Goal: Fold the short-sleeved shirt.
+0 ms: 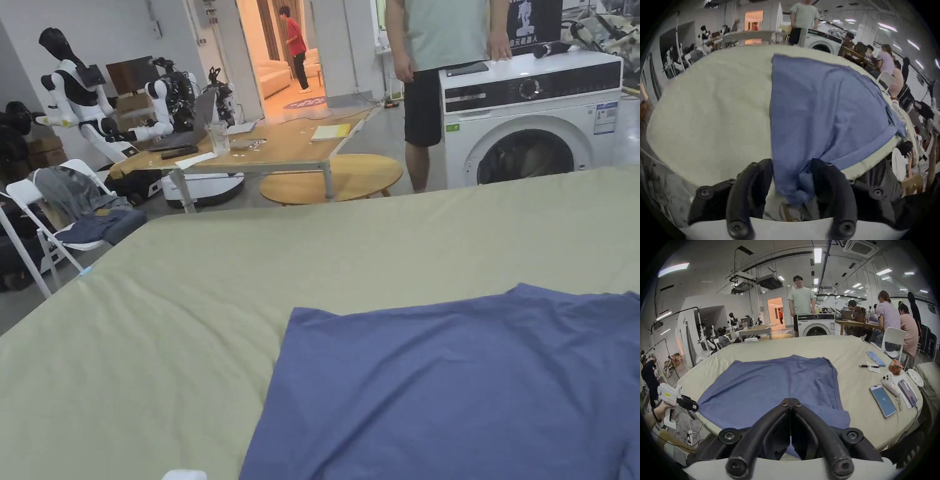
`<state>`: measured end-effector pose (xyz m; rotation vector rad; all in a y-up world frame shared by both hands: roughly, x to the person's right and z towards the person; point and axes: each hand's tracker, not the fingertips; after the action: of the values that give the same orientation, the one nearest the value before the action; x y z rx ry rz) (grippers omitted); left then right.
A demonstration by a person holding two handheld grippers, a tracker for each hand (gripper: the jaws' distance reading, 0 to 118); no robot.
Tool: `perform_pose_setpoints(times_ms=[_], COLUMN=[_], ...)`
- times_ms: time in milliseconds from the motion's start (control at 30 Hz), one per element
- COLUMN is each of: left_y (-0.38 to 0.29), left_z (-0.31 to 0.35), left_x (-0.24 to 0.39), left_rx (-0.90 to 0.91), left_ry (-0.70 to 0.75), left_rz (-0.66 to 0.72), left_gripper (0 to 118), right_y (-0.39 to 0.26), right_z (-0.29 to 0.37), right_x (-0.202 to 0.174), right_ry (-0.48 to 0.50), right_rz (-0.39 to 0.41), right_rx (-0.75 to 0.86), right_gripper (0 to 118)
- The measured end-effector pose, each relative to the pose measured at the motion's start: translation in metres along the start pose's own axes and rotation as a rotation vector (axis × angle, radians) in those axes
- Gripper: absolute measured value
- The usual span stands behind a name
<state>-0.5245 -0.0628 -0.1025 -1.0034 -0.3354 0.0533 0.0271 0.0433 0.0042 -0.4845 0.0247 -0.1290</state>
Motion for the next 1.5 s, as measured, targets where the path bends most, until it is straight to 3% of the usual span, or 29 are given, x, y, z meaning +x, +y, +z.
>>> perform_pose_setpoints(times_ms=[33, 67, 133, 200, 267, 333, 367, 500, 667, 700, 867, 933, 1000, 1067, 1100, 1300, 1500], left_y=[0.002, 0.003, 0.008, 0.006, 0.005, 0.003, 0.004, 0.004, 0.001, -0.002, -0.004, -0.004, -0.007, -0.010, -0.007, 0.032, 0.127], left_z=[0.008, 0.007, 0.012, 0.013, 0.010, 0.005, 0.002, 0.006, 0.011, -0.001, 0.002, 0.001, 0.002, 0.004, 0.023, 0.058, 0.016], left_x=[-0.015, -0.011, -0.005, 0.003, 0.009, 0.018, 0.019, 0.016, 0.017, 0.031, 0.035, 0.033, 0.034, 0.034, 0.020, 0.028, 0.014], left_rx=[-0.125, -0.116, -0.129, -0.136, -0.143, -0.151, -0.164, -0.157, -0.137, 0.016, 0.003, 0.008, 0.018, 0.044, -0.102, 0.104, 0.192], left_ry=[0.332, 0.313, 0.332, 0.328, 0.292, 0.349, 0.356, 0.343, 0.312, -0.028, 0.013, 0.020, 0.024, 0.029, 0.422, 0.322, 0.334], left_rz=[-0.185, -0.182, -0.237, -0.265, -0.263, -0.322, -0.339, -0.301, -0.231, -0.031, -0.049, -0.054, -0.051, -0.047, -0.290, -0.300, -0.301], left_gripper=[47, 46, 33, 6, 2, 2, 2, 2, 2, 2, 2, 2, 2, 2, 2, 2, 2], right_y=[-0.001, -0.001, -0.003, -0.006, -0.009, -0.012, -0.017, -0.034, -0.065, -0.069, -0.081, -0.077, -0.079, -0.077, -0.075, -0.018, 0.046], right_z=[0.000, 0.001, 0.003, 0.007, 0.012, 0.016, 0.017, 0.018, -0.002, -0.007, -0.027, -0.026, -0.026, -0.024, -0.022, -0.019, -0.105], right_x=[0.003, 0.006, 0.014, 0.021, 0.032, 0.044, 0.055, 0.083, 0.106, 0.108, 0.102, 0.099, 0.091, 0.084, 0.083, 0.094, 0.095], right_ry=[-0.004, -0.008, -0.023, -0.040, -0.083, -0.112, -0.123, -0.128, -0.070, -0.069, -0.096, -0.082, -0.060, -0.080, -0.086, -0.054, -0.083], right_rz=[-0.006, -0.015, -0.025, -0.026, -0.013, 0.006, 0.013, -0.001, -0.115, -0.120, -0.044, -0.051, -0.044, 0.037, 0.046, -0.052, -0.050], right_rx=[-0.003, -0.009, -0.016, -0.024, -0.046, -0.097, -0.134, -0.253, -0.383, -0.402, -0.425, -0.433, -0.429, -0.419, -0.408, -0.266, -0.175], right_gripper=[0, 0, 0, 0, 0, 44, 59, 59, 59, 58, 30, 2, 1, 1, 1, 1, 1])
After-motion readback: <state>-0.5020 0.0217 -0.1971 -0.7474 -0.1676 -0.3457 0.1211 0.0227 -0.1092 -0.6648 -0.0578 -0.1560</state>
